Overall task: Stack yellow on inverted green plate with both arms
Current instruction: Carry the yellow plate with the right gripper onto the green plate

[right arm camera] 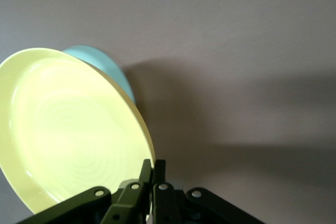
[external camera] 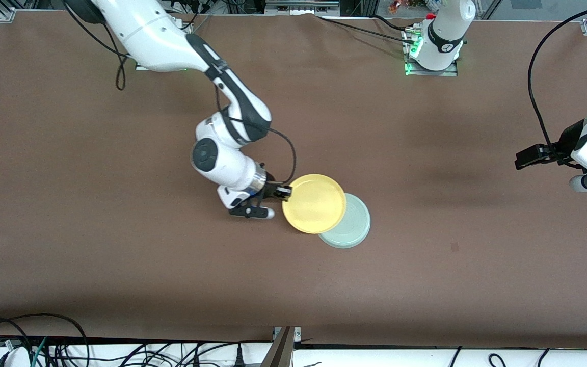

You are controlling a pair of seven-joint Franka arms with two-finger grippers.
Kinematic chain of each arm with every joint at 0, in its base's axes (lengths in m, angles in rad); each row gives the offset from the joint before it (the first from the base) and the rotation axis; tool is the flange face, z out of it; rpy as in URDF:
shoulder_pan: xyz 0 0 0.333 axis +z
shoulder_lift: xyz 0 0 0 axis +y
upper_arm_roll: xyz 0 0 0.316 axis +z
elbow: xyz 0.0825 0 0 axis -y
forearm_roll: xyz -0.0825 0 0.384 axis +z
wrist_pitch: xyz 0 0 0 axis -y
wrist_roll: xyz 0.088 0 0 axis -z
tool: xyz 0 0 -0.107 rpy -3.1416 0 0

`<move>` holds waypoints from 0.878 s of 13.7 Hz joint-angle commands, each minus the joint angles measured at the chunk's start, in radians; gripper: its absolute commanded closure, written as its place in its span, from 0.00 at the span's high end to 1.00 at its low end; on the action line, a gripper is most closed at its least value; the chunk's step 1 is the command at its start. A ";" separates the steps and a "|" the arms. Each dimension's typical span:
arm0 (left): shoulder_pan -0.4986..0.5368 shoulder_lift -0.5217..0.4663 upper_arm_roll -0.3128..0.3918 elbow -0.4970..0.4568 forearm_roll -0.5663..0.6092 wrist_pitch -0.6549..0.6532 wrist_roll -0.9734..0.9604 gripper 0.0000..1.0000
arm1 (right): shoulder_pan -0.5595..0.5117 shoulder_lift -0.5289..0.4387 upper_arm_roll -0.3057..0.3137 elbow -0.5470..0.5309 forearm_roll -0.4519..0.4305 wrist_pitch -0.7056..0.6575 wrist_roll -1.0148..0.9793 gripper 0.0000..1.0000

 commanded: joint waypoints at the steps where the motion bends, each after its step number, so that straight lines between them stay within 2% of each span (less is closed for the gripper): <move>1: -0.002 0.005 0.007 0.016 -0.027 -0.009 0.028 1.00 | 0.041 0.063 -0.008 0.089 0.012 0.014 0.036 0.00; 5: -0.002 0.005 0.007 0.016 -0.027 -0.009 0.028 1.00 | 0.070 0.140 -0.006 0.181 0.012 0.032 0.125 0.00; 12: -0.002 0.005 0.007 0.016 -0.027 -0.009 0.028 1.00 | 0.097 0.209 -0.006 0.203 0.014 0.186 0.128 0.00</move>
